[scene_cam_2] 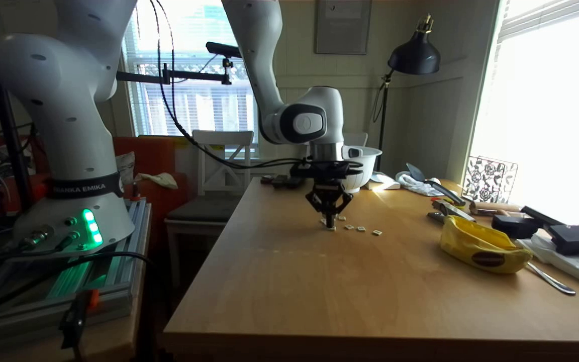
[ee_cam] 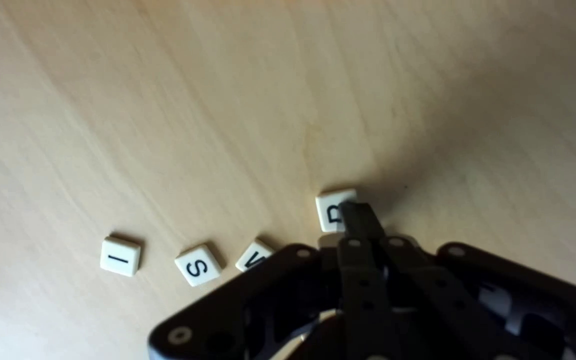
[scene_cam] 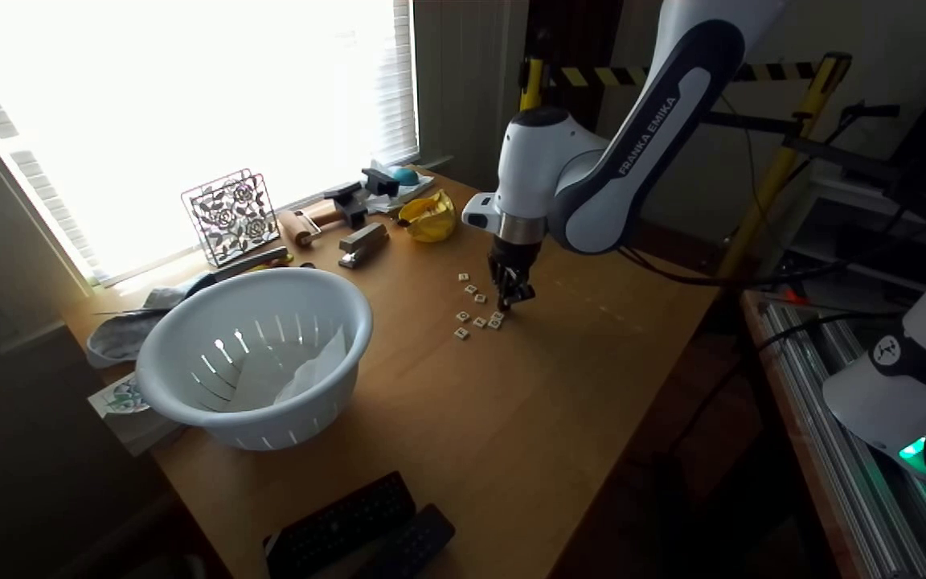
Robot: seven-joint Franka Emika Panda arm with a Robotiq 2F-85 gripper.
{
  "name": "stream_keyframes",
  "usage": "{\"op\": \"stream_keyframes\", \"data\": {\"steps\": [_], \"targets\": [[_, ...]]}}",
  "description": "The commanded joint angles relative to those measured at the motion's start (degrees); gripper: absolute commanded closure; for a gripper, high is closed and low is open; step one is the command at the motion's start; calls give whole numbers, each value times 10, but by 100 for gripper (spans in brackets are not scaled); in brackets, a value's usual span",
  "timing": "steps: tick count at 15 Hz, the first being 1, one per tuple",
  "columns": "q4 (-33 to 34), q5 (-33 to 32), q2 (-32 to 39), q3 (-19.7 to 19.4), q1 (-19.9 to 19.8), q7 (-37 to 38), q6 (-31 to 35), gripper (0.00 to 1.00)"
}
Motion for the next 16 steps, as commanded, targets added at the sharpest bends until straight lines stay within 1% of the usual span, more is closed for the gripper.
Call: {"op": "stream_keyframes", "data": {"steps": [1, 5, 16], "targets": [[-3, -40, 3, -15, 13, -14, 19, 100], [-4, -57, 4, -17, 14, -30, 25, 100], [-12, -42, -5, 3, -4, -108, 8, 100]]}}
